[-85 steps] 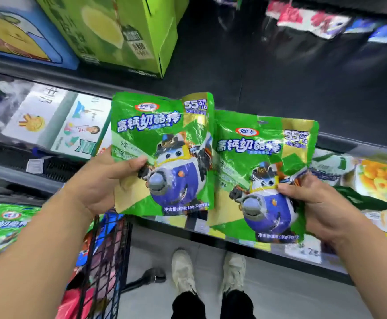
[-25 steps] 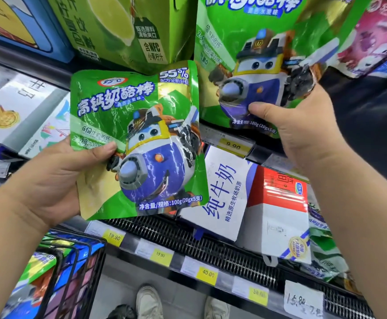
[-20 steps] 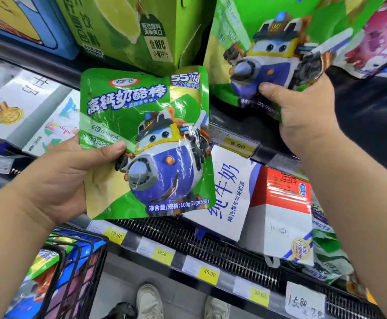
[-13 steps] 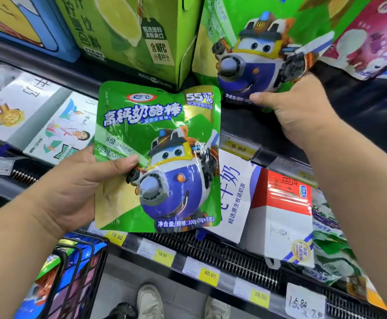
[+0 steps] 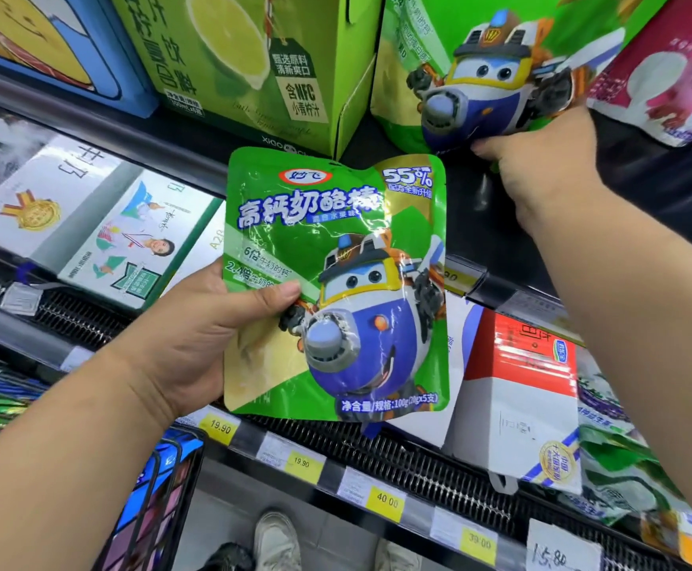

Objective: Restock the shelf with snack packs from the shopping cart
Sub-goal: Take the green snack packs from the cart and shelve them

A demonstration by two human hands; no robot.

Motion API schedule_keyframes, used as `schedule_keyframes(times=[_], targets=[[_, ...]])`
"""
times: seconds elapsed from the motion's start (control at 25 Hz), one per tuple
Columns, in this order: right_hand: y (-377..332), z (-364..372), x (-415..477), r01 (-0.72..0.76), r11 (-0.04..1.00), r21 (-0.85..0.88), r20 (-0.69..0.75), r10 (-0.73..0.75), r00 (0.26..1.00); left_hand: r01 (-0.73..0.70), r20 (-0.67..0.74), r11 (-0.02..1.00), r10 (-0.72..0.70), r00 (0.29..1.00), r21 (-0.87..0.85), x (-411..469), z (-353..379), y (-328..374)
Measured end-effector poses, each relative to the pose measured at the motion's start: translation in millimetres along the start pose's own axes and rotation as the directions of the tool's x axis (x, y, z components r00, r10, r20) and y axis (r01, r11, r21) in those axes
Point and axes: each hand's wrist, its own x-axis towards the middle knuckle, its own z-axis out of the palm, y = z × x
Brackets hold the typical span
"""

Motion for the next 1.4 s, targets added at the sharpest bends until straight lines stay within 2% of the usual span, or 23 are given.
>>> schedule_keyframes(times=[0.36,0.52,0.6,0.68,0.72,0.84,0.88,0.92,1.08,1.24,1.4], targets=[[-4,-7,-1,-0.093,0.991,-0.093,-0.020,0.092,0.996,-0.008,0.025,1.000,0.008,1.000,-0.008,2,-5,-7],[-14,-29,-56,-0.135,0.990,-0.030,-0.032,0.134,0.990,0.000,-0.010,1.000,0.001,1.000,0.031,5,6,-3],[-17,-38,-90,-0.195,0.979,0.064,0.030,0.193,0.981,-0.015,0.007,0.999,0.015,1.000,0.031,6,15,-1],[-27,-47,-122,-0.369,0.890,0.269,0.193,0.325,0.926,-0.030,0.022,0.999,0.029,0.999,0.029,6,19,2],[-32,-51,-135,-0.452,0.836,0.310,0.312,0.360,0.879,-0.038,0.027,0.999,0.037,0.999,0.034,6,19,3],[-35,-59,-154,-0.603,0.778,0.175,0.638,0.377,0.671,-0.052,0.035,0.997,0.049,0.998,0.063,10,27,4],[-34,-60,-157,-0.621,0.769,0.148,0.685,0.373,0.625,-0.049,0.041,0.996,0.046,0.998,0.076,12,30,4],[-32,-60,-156,-0.628,0.765,0.145,0.702,0.368,0.610,-0.047,0.047,0.994,0.043,0.998,0.094,13,34,5],[-31,-62,-144,-0.611,0.756,0.233,0.650,0.346,0.676,-0.079,0.040,0.987,0.074,0.996,0.137,23,50,8],[-33,-70,-130,-0.487,0.838,0.247,0.546,0.294,0.784,-0.191,-0.045,0.954,0.206,0.977,0.229,34,66,9],[-35,-79,-117,-0.442,0.806,0.394,0.478,0.231,0.847,-0.280,-0.109,0.911,0.325,0.940,0.302,37,87,10]])
